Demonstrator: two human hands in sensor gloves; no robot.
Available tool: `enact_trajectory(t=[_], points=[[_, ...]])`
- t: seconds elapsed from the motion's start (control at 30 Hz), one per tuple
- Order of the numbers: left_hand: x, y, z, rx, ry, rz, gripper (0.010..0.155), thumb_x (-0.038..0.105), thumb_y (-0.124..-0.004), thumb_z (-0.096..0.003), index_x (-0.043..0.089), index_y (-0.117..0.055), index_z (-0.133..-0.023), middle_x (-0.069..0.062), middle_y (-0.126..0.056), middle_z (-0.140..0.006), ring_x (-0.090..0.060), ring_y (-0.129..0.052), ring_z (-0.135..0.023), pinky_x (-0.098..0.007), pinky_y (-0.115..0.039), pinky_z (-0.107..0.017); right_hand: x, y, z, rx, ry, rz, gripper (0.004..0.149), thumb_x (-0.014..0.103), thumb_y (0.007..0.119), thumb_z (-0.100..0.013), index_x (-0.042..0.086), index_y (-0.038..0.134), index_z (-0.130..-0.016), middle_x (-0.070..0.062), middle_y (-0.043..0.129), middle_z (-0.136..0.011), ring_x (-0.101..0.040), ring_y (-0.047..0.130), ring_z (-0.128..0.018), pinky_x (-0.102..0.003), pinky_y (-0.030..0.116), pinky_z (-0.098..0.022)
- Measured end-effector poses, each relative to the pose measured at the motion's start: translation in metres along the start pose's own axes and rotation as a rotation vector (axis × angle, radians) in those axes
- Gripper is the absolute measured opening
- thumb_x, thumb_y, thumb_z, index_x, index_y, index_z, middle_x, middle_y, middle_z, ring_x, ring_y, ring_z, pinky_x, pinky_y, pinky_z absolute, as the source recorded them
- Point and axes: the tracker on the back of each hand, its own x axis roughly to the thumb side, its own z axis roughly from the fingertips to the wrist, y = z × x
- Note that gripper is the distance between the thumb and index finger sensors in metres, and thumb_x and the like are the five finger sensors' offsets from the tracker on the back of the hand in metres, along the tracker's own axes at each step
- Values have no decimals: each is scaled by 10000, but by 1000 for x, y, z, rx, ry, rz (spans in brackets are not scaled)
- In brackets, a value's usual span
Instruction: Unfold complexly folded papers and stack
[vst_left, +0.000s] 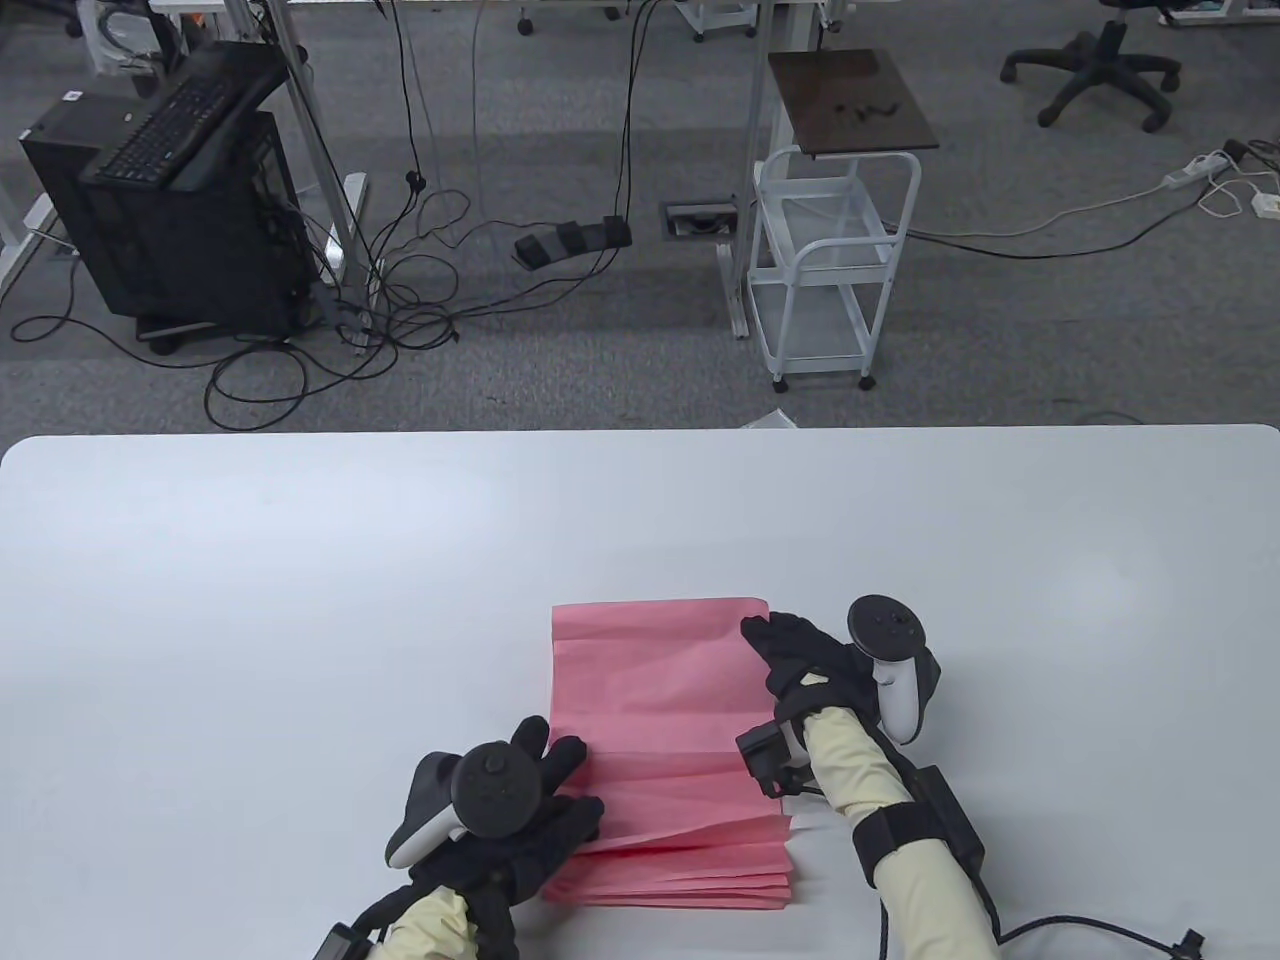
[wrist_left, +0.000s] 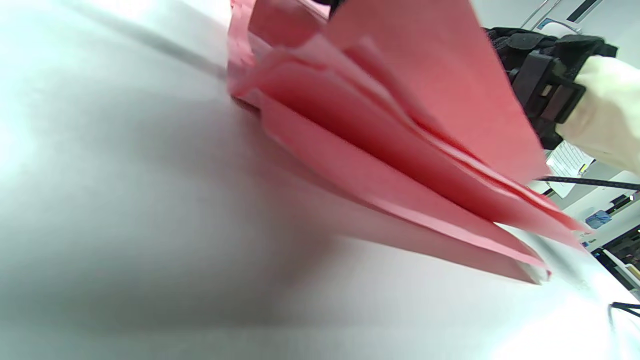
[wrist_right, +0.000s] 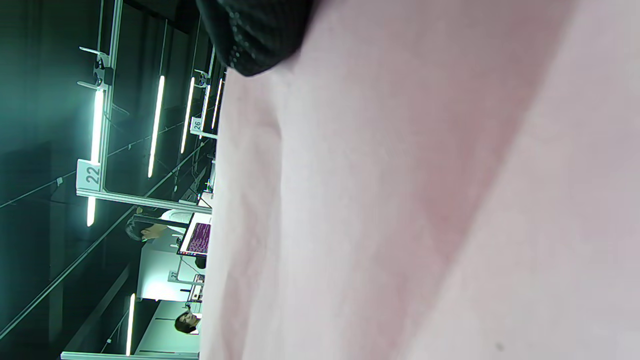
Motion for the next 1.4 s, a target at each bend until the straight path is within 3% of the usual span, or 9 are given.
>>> enact_trajectory(t=[0.17, 0.33, 0.53, 0.6, 0.7, 0.87, 0.97, 1.07, 1.4], points=[[7, -4, -7, -76, 53, -41, 463, 389, -636, -596, 137, -727, -974, -107, -245, -1213, -385, 31, -1052, -554, 15, -687, 0, 2, 0, 0, -2, 10, 400, 339, 741, -495, 67, 869, -758, -54, 954, -577, -319, 907, -653, -626, 412, -713], [5, -22, -14, -233, 91, -139, 746, 423, -679, -591, 295, -168, -1119, -52, 52, -1153, -390, 111, -1013, -568, 33, -679, 0, 4, 0, -3, -2, 18, 400, 339, 740, -495, 67, 867, -761, -57, 953, -580, -321, 905, -656, -624, 408, -714], [-16, -39, -22, -348, 189, -187, 913, 576, -685, -549, 305, 16, -1068, 2, 219, -1071, -364, 214, -967, -580, 84, -646, -1, 5, -1, -5, 0, 14, 413, 340, 732, -501, 88, 848, -807, -77, 943, -656, -347, 861, -738, -629, 371, -722], [-20, -40, -21, -340, 189, -168, 925, 637, -661, -517, 352, 45, -1042, 62, 250, -1048, -309, 259, -949, -532, 129, -625, 1, 4, 1, -5, -14, 20, 457, 341, 706, -521, 142, 765, -929, -114, 843, -882, -385, 702, -911, -626, 284, -734], [-21, -42, -22, -343, 200, -211, 932, 670, -642, -487, 374, 56, -1029, 82, 255, -1042, -290, 262, -953, -527, 133, -630, 10, 5, 9, 30, -116, 72, 719, 373, 701, -527, 257, 290, -1105, -41, 170, -1179, -277, -4, -1055, -554, -28, -695], [-21, -44, -22, -359, 212, -237, 949, 709, -606, -461, 388, 103, -1005, 91, 294, -1017, -276, 294, -936, -524, 152, -620, 8, 46, 74, 306, -460, 722, 697, 439, 711, -502, 340, 357, -1093, 84, 135, -1181, -148, -54, -1048, -508, -83, -677], [-21, -45, -22, -368, 214, -242, 961, 723, -595, -453, 391, 127, -994, 92, 315, -1003, -272, 313, -924, -523, 166, -612, -24, 83, 104, 690, -360, 1154, 784, 562, 642, -495, 358, 195, -1106, 107, -87, -1141, -165, -165, -1005, -517, -136, -642], [-21, -46, -21, -379, 223, -248, 976, 741, -588, -443, 399, 148, -986, 99, 335, -994, -262, 333, -917, -516, 176, -610, -49, 99, 104, 740, -301, 1114, 815, 571, 656, -475, 353, 167, -1088, 110, -80, -1129, -161, -145, -1000, -513, -124, -648], [-23, -47, -20, -385, 237, -249, 984, 761, -571, -430, 416, 175, -973, 120, 359, -981, -231, 356, -912, -500, 203, -606, -72, 23, 100, 615, -141, 1083, 713, 603, 609, -474, 532, 174, -1034, 307, -25, -1106, 0, -109, -1015, -465, -129, -675]])
